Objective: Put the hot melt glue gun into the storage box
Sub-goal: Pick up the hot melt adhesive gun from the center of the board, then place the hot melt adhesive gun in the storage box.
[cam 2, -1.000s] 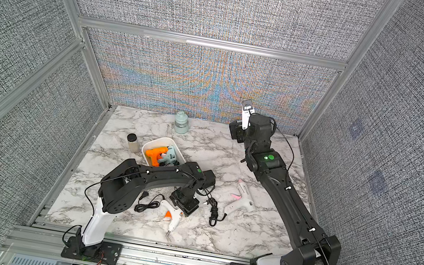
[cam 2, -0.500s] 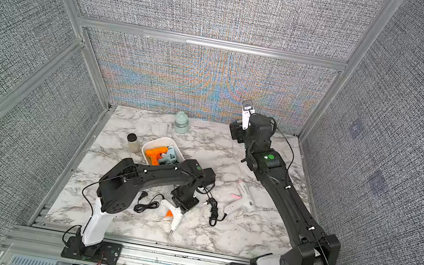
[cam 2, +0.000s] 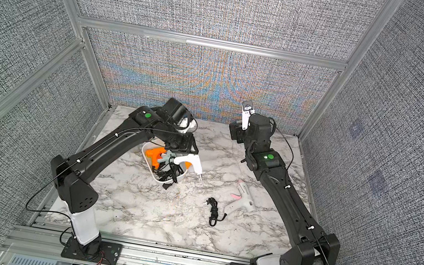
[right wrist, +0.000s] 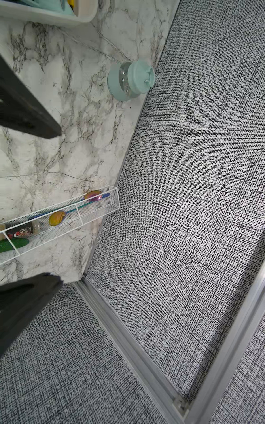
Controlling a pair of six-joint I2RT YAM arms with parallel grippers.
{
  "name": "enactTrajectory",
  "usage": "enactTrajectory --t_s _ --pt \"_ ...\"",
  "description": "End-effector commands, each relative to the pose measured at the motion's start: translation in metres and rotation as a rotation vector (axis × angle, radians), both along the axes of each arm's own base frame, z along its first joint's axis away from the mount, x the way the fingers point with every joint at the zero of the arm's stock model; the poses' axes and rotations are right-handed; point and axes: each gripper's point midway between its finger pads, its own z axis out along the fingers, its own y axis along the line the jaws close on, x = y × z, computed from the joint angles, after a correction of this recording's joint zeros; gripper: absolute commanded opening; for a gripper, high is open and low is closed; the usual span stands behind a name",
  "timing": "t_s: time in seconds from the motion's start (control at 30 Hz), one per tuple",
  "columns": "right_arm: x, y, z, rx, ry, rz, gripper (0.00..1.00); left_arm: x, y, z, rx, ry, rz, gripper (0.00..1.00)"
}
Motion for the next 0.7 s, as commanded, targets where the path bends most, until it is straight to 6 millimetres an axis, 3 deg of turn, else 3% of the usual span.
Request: enactTrajectory --t_s 0.0,0.17,0.3,0.5,0.67 --pt "-0.001 0.001 0.001 0.023 -0.005 0.003 0.97 0.034 -0.015 0.053 -0.311 0.02 0.157 0.0" --pt "-0.004 0.001 -0.003 0.024 0.001 0.005 0.97 0.07 0.005 0.071 -0.56 0.063 0.402 0.0" --pt "-0.007 0.001 -0.007 0.03 0.01 0.01 0.97 0.083 0.043 0.078 -0.651 0.015 0.595 0.0" --pt "-0.008 0.003 -0.013 0.037 0.024 0.021 0.97 0.073 0.107 0.088 -0.678 -0.104 0.855 0.0" --pt "-0.005 0.008 -0.014 0.055 0.026 0.035 0.97 0.061 0.132 0.115 -0.689 -0.205 0.902 0.0"
